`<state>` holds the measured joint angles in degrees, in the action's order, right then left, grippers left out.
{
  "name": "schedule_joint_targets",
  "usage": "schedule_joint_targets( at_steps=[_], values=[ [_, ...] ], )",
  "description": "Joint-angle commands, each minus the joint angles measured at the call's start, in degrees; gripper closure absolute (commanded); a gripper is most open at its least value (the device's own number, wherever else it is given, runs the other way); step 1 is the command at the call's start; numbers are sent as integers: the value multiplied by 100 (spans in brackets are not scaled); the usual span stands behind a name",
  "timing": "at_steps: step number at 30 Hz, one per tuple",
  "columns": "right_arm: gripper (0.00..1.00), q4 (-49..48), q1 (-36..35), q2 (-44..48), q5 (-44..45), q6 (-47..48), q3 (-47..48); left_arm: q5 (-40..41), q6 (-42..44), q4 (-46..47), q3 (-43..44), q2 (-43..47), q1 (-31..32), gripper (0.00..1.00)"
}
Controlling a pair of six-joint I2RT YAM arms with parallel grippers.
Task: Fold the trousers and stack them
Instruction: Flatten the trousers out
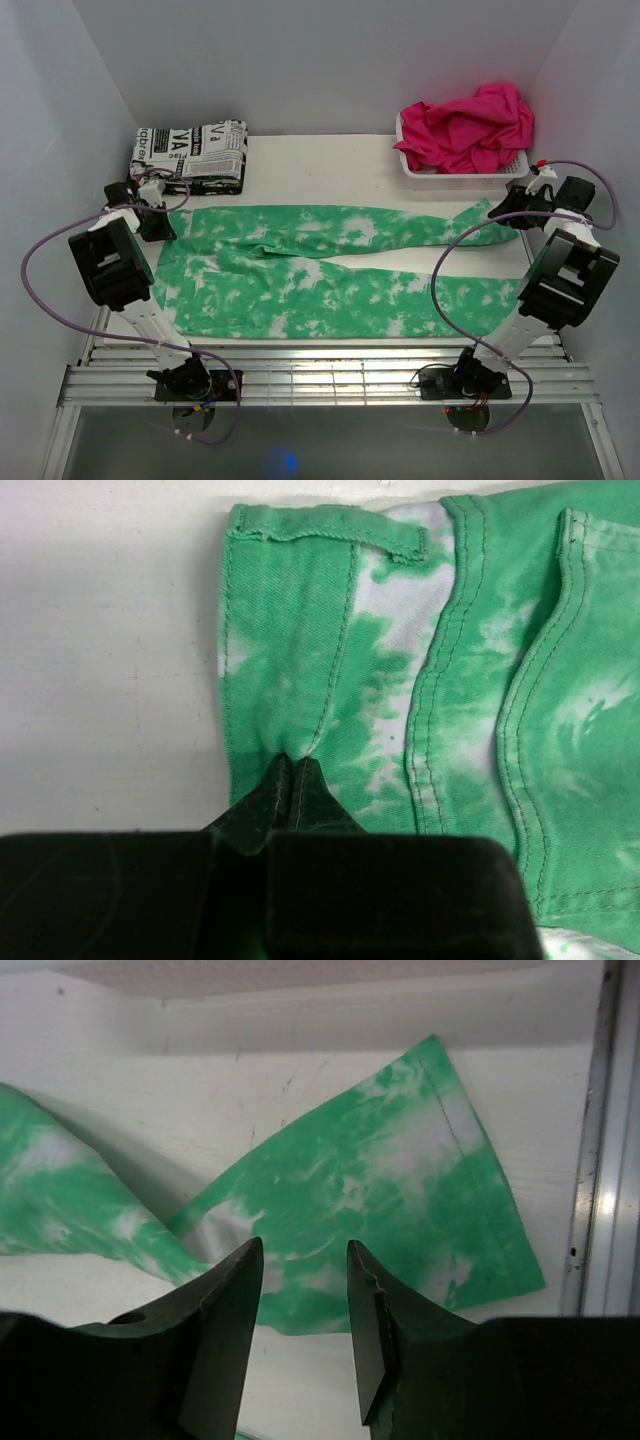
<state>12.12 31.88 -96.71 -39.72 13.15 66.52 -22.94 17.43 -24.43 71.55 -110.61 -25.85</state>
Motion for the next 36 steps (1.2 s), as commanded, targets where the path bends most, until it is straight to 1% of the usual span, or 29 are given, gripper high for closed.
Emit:
schedule_joint_targets(
  at_steps=[1, 3, 4, 5, 8, 12, 15, 18, 19, 21, 22, 25, 27, 30, 32, 34, 36],
  values=[
    [56, 275, -182, -409, 597, 487, 352, 220, 217, -633, 61, -66, -87, 100],
    [58, 90, -261, -559, 641, 618, 458, 202, 234, -669, 78, -49, -87, 100],
    [65, 80, -357, -716, 694, 706, 597, 202, 243, -669, 70, -49, -87, 100],
    [68, 37, -427, -796, 772, 855, 642, 211, 243, -660, 61, -49, -87, 100],
    [72, -288, -595, -1069, 984, 865, 669, 185, 235, -660, 0, -49, -87, 100],
    [73, -623, -753, -1464, 1203, 567, 660, 228, 261, -651, -53, -84, -87, 100],
    [73, -650, -797, -1728, 1467, 435, 765, 307, 287, -651, -27, -136, -96, 100],
    [73, -588, -789, -2036, 1862, 356, 889, 334, 270, -669, 26, -189, -114, 100],
    [73, -588, -762, -2106, 2124, 320, 880, 343, 270, -686, 17, -198, -114, 100],
    [72, -666, -727, -2107, 2415, 241, 767, 404, 252, -686, 17, -215, -122, 100],
    [69, -702, -640, -2072, 2669, 154, 714, 422, 261, -695, 17, -216, -149, 100],
    [67, -851, -386, -1905, 2943, -40, 486, 545, 287, -704, 8, -224, -254, 100],
    [65, -974, -201, -1713, 2944, -145, 345, 650, 287, -704, 34, -251, -324, 100],
    [65, -922, -121, -1519, 2734, -190, 134, 721, 278, -721, 113, -295, -474, 100],
    [65, -834, -120, -1229, 2488, -155, -94, 756, 244, -765, 219, -321, -579, 100],
    [66, -712, -120, -957, 2295, -41, -201, 738, 252, -818, 324, -321, -676, 100],
    [67, -291, -120, -850, 1961, 169, -201, 607, 278, -836, 386, -278, -729, 100]
  ],
)
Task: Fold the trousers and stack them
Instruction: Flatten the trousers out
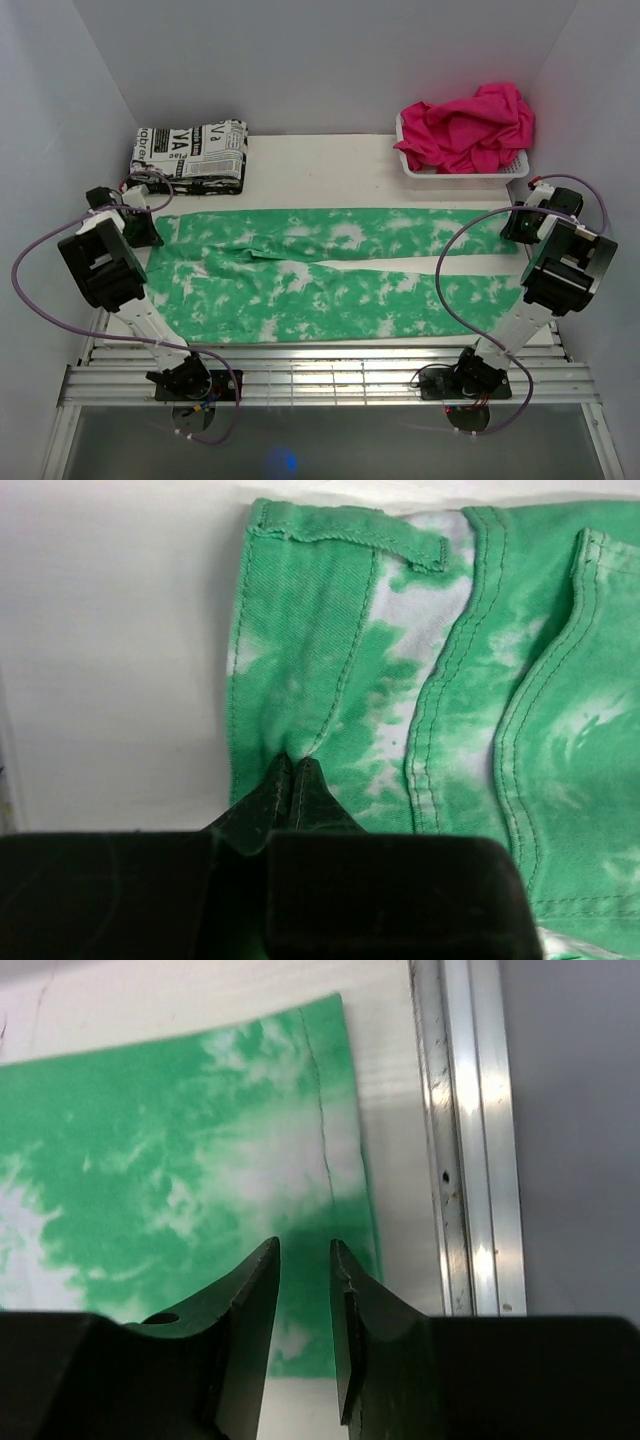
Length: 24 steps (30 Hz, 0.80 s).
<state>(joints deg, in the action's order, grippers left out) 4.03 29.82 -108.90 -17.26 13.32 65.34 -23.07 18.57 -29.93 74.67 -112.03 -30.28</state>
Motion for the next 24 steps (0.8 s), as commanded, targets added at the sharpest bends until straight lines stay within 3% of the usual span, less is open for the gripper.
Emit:
schedule_joint_targets(
  at_steps=[1, 2, 4, 6, 8, 13, 17, 19, 24],
  values=[
    [67, 633, 85, 474, -435, 249, -74, 393, 217, -389, 152, -100, -372, 100],
    [68, 869, 85, 519, -532, 372, -48, -357, 331, -512, 205, -74, -399, 96],
    [64, 1116, 85, 668, -865, 793, 101, -942, 743, -917, 310, 83, -391, 72],
    [60, 1466, 76, 808, -1033, 1014, 328, -1705, 1103, -1223, 407, 268, -382, 29],
    [59, 1748, 50, 914, -1411, 1277, 496, -2024, 1297, -1409, 539, 611, -312, 15],
    [62, 3048, -300, 1169, -2105, 1936, 814, -2571, 2305, -2137, 548, 1358, 239, 21],
    [64, 3253, -688, 1310, -2238, 2078, 691, -2703, 3037, -2500, 40, 2087, 1233, 40],
    [64, 3166, -915, 1328, -2352, 1833, 664, -2476, 3074, -2334, -389, 2439, 2012, 50],
    [64, 3113, -1531, 1161, -2414, 1472, 892, -1658, 3214, -2087, -805, 2362, 3316, 57]
  ],
)
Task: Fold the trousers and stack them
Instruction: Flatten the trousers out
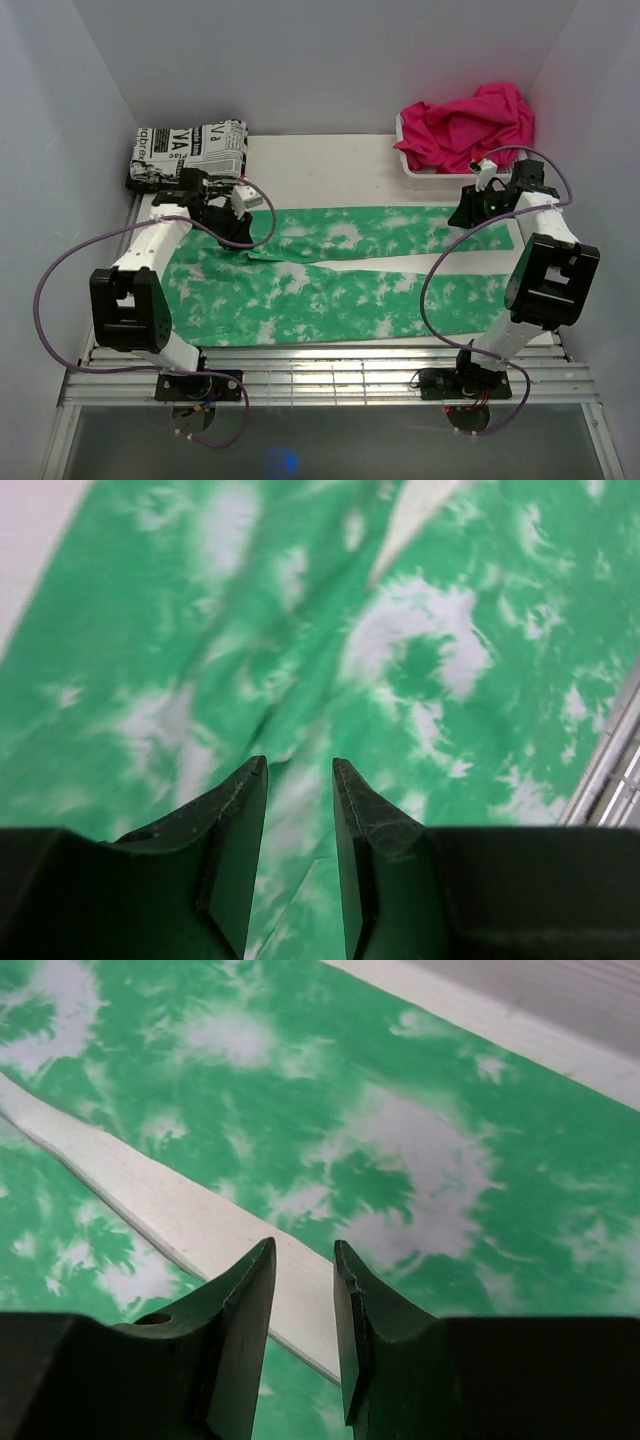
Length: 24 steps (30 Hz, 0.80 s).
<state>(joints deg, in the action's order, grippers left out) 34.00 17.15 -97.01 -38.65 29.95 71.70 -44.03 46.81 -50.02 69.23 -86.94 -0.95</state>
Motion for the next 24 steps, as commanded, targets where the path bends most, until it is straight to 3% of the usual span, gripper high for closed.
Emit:
schedule_joint_targets(
  at_steps=[1, 7, 11, 15, 18, 21, 24],
  values=[
    [64, 64, -447, -63, -248, -348, 265, 587, 373, 61, -296, -287, 655, 59],
    [64, -244, -949, -362, 112, -526, 301, 1712, -39, 737, -577, -1026, 1290, 72],
    [65, -376, -1038, -731, 516, -543, 265, 1819, -66, 783, -691, -1553, 1545, 80],
    [66, -403, -1038, -1065, 710, -543, 283, 1513, 188, 635, -911, -1468, 1861, 84],
    [66, -403, -1038, -1057, 824, -439, 265, 959, 434, 389, -938, -977, 2028, 78],
    [67, -289, -1029, -908, 868, -45, 309, 756, 321, 195, -675, -423, 2011, 63],
    [67, -122, -942, -776, 965, 378, 536, 257, 48, -277, 114, -271, 1521, 43]
  ],
)
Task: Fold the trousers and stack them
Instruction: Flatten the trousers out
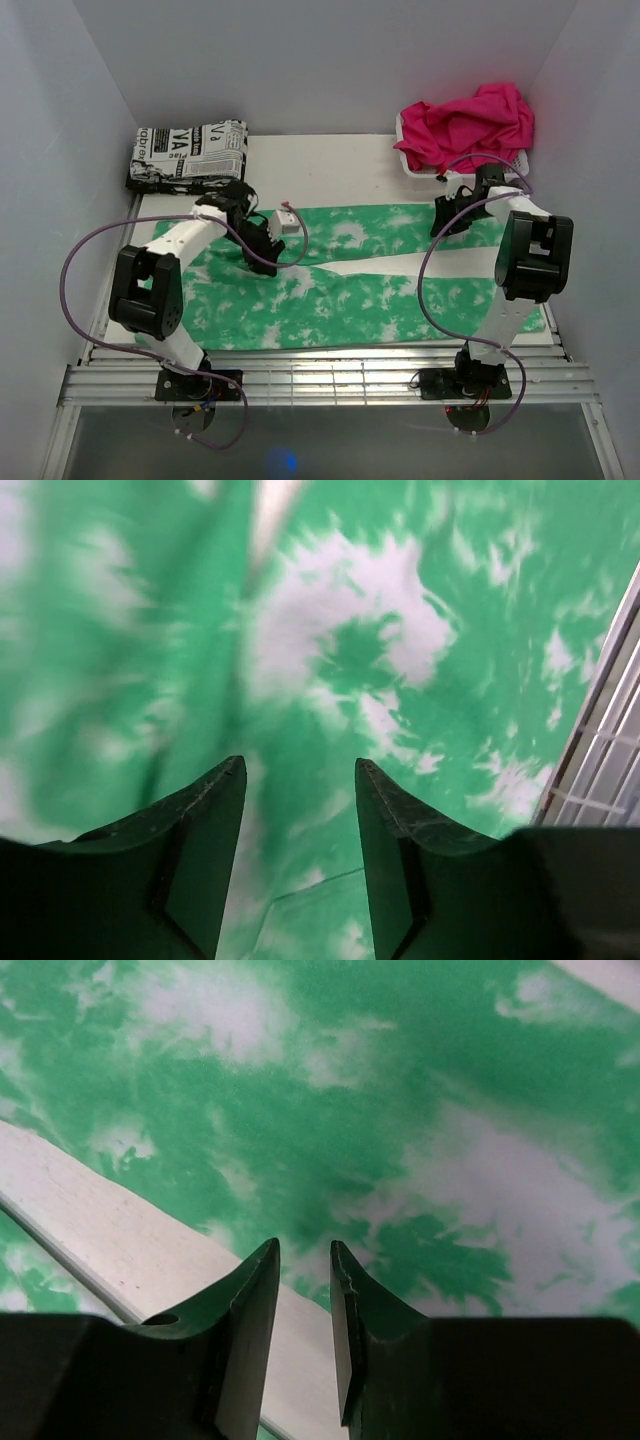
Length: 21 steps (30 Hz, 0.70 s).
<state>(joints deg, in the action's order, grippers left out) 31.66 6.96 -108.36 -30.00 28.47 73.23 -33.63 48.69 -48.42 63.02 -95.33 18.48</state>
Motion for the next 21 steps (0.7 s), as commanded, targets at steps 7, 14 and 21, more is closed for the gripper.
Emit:
schedule_joint_targets(
  at_steps=[7, 14, 21],
  values=[
    [63, 1919, 280, 87, -224, 2063, 1605, -910, -256, -1159, 2346, -64, -2285, 35],
    [69, 3398, 402, 1052, 310, 4699, 448, -312, 431, -1669, 1275, 322, -3227, 40],
    [75, 3322, 402, 1511, 723, 4889, -994, 223, 423, -1585, 326, 217, -4194, 50]
  ],
)
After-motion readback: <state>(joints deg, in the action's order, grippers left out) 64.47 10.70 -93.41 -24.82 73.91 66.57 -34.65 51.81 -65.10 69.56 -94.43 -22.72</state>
